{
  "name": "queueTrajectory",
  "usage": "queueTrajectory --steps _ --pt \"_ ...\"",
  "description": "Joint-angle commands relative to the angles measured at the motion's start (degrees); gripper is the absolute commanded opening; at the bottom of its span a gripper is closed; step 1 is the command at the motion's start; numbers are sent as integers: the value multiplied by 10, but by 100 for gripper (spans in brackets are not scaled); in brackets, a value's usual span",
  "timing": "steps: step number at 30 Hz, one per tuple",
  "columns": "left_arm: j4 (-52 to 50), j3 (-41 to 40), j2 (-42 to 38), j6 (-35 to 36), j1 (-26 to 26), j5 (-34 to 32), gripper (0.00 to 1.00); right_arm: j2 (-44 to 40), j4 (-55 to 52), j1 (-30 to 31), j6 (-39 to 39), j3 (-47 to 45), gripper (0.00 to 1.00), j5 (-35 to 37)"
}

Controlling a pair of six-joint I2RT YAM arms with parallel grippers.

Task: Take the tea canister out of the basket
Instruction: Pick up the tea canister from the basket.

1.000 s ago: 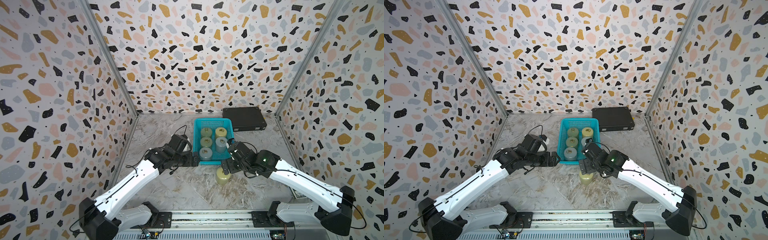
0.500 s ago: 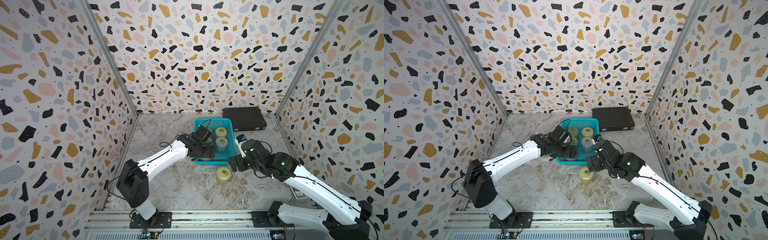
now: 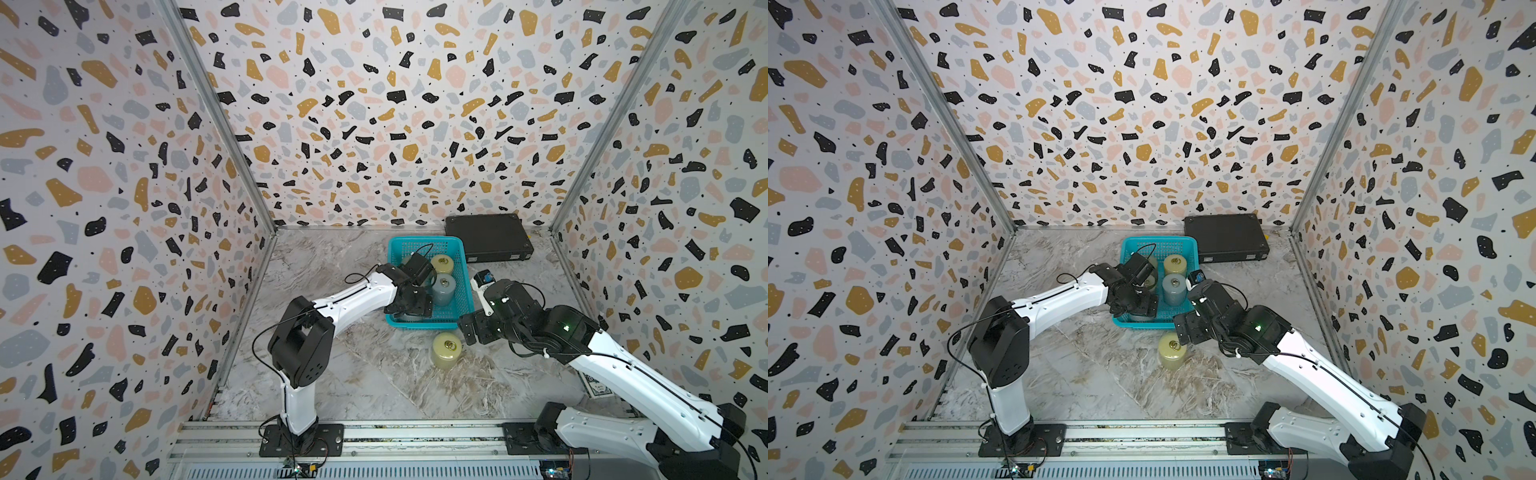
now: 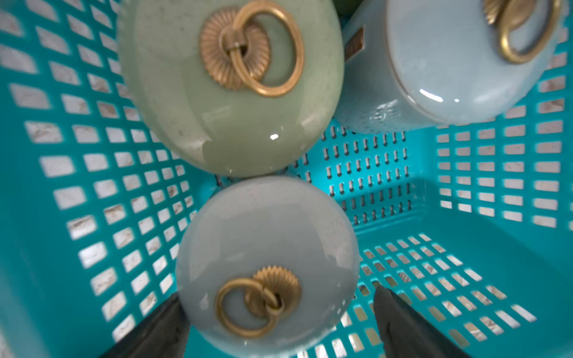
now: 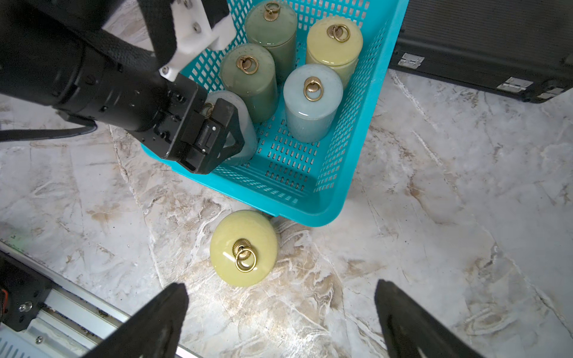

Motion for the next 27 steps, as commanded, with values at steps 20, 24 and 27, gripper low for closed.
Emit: queueTrajectory --steps 20,24,27 --pt "-36 61 92 34 14 -22 96 -2 -8 -4 -3 2 99 -20" --pt "-38 61 97 34 14 -22 96 0 -8 -4 -4 2 99 -19" --pt "-37 60 99 36 14 -23 91 1 -8 -4 -5 3 99 -20"
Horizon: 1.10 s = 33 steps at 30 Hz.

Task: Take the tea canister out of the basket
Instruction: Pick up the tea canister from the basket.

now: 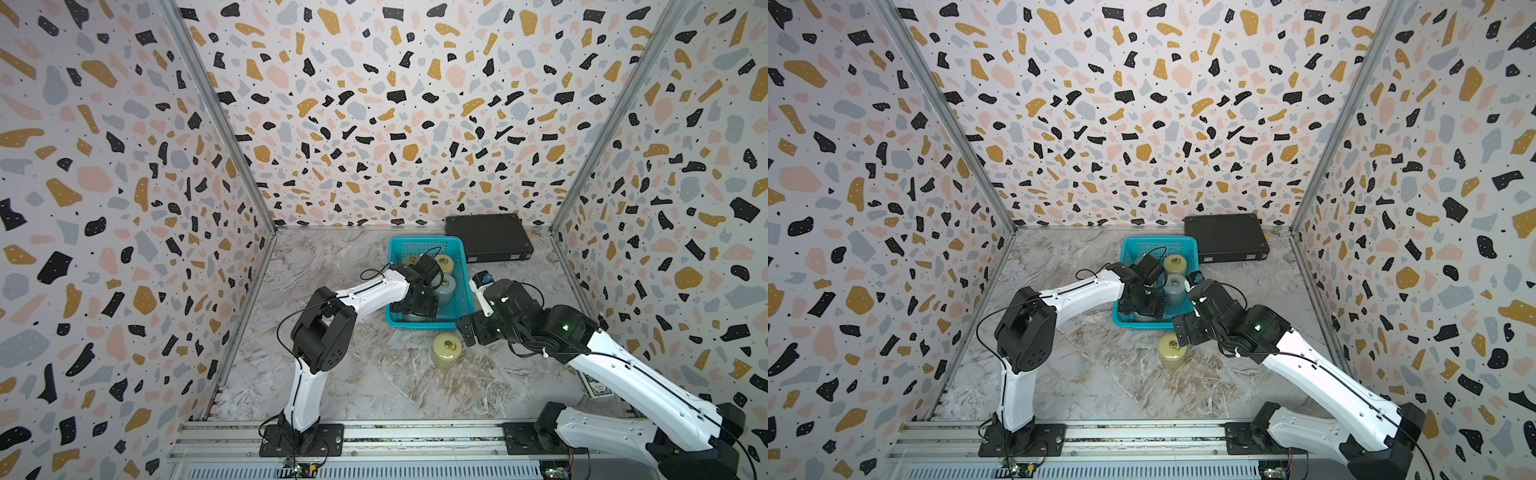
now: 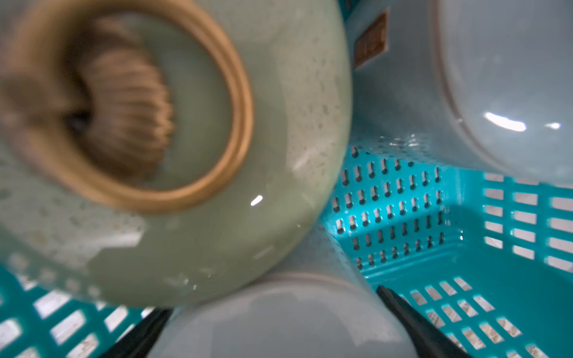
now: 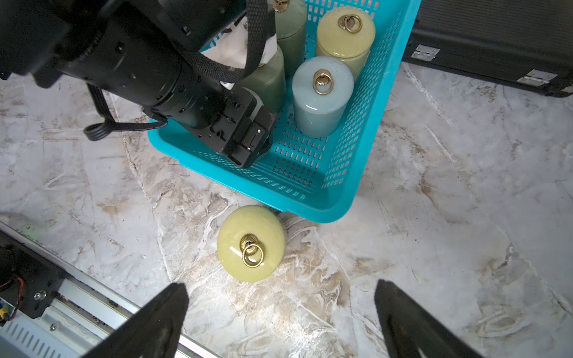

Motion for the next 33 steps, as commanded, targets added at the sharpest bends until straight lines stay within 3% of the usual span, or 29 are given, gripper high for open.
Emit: queueTrajectory --steps 1,8,24,33 --pt "-34 6 11 10 11 -18 90 0 -8 -2 -6 4 99 1" --pt "-40 16 -19 5 10 -12 79 0 -3 -2 -5 -3 99 -1" --pt "-111 79 -128 -7 1 -32 78 17 33 -2 -8 -15 99 -56" --pt "-136 35 -213 -46 -35 -58 78 8 43 -2 -4 -24 99 -95"
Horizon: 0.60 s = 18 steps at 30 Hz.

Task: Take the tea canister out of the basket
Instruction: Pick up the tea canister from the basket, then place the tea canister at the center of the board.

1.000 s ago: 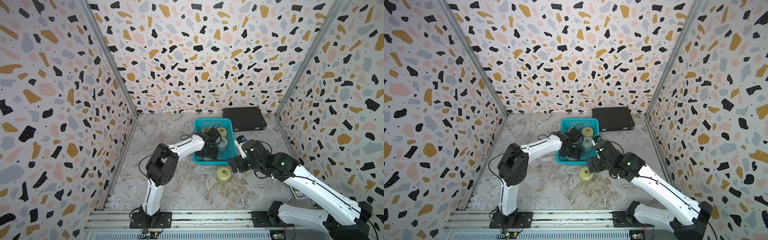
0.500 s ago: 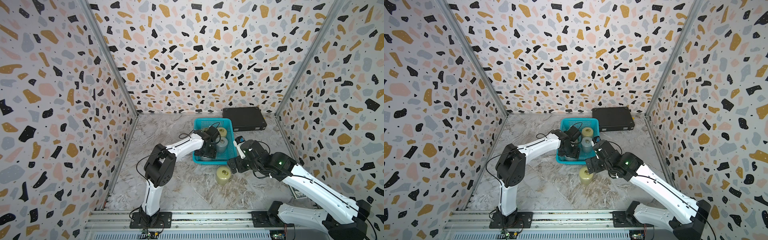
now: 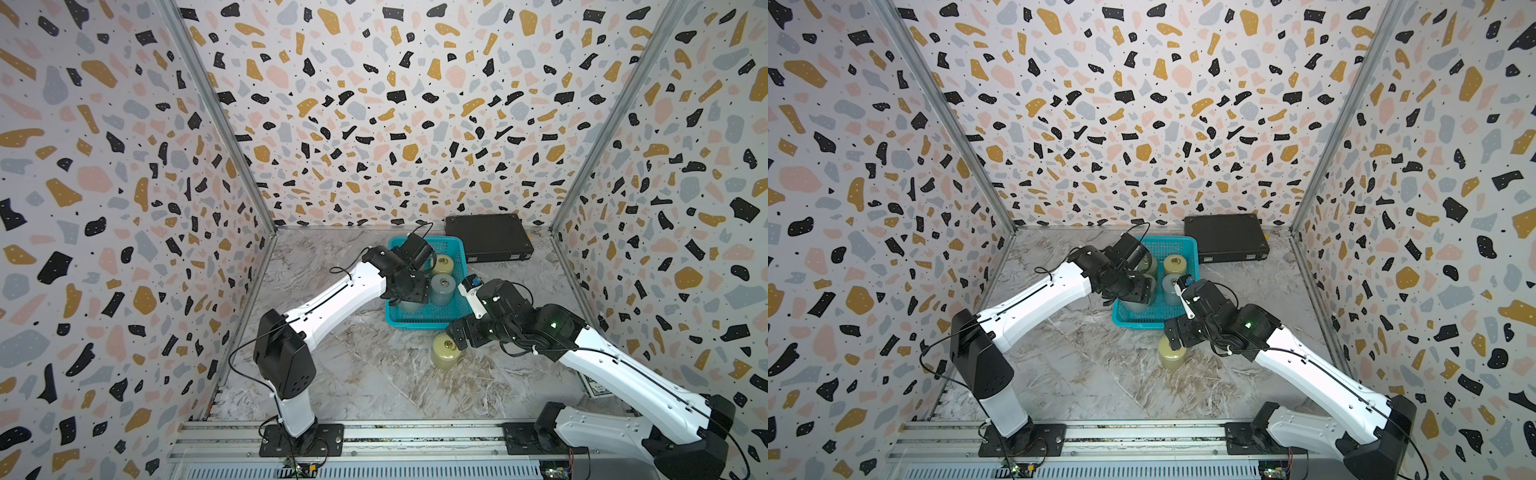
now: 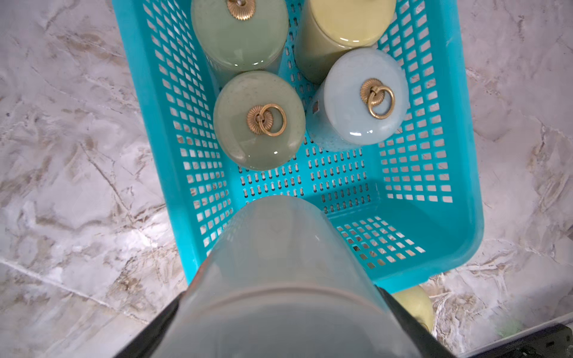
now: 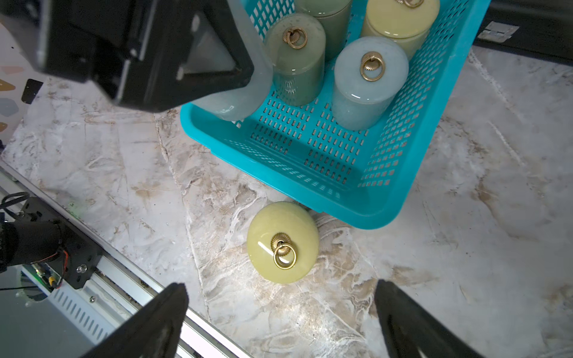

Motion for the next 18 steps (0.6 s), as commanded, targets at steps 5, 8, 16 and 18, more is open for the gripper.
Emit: queueTrajectory --steps 5,8,16,18 --pt "-9 -70 -102 -63 -50 -41 78 -22 4 -2 -1 -12 99 -34" --pt "-6 -104 -133 -90 -72 -55 78 -28 1 -2 1 -18 99 -41" --pt "44 -216 -188 -160 -133 -81 78 -38 -8 -2 6 -31 99 -60" --pt "62 -247 -195 -176 -145 -84 78 -40 -12 -2 6 -31 99 -61"
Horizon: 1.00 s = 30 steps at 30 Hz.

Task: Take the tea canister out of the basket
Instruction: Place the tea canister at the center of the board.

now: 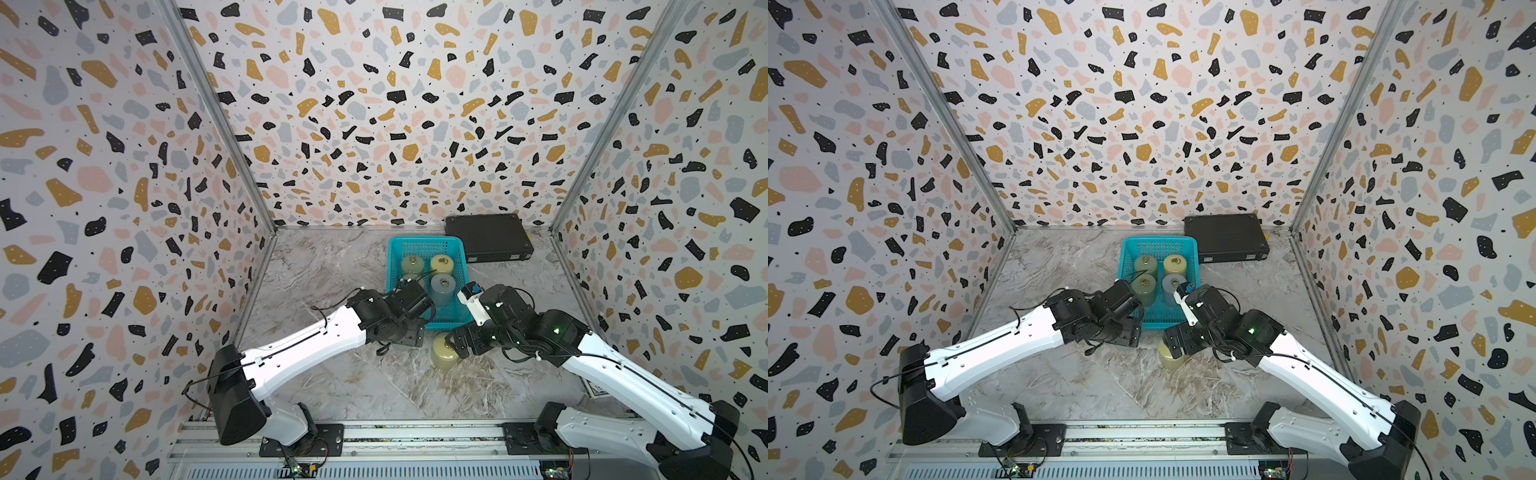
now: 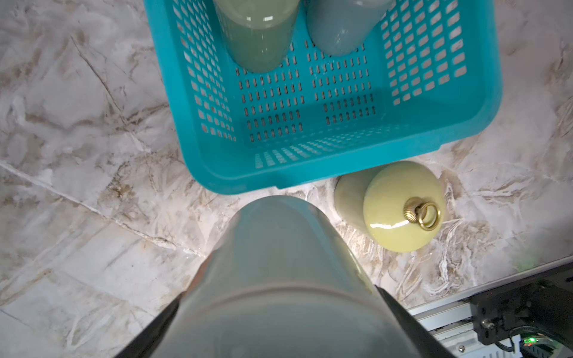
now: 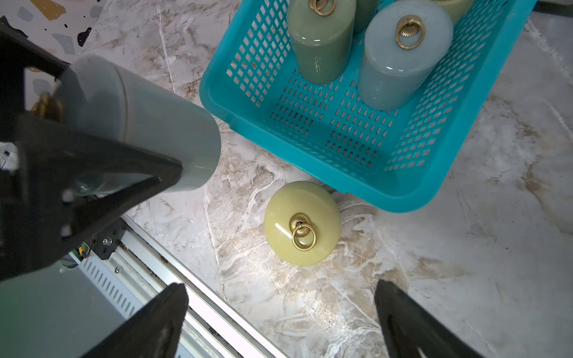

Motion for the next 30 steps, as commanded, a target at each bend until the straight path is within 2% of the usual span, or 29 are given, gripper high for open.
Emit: queueTrajectory --steps 1,8,19,30 --pt "64 -39 -23 -43 -20 -29 79 -16 -14 -2 2 0 99 -9" --pt "143 -101 -2 -71 -37 -30 78 -18 -23 -2 0 2 99 -12" --pt "182 -105 76 -60 -39 -19 79 -31 -39 -2 0 -3 99 1" --pt "198 -115 118 -56 -39 -13 80 -37 -41 -2 7 -13 99 3"
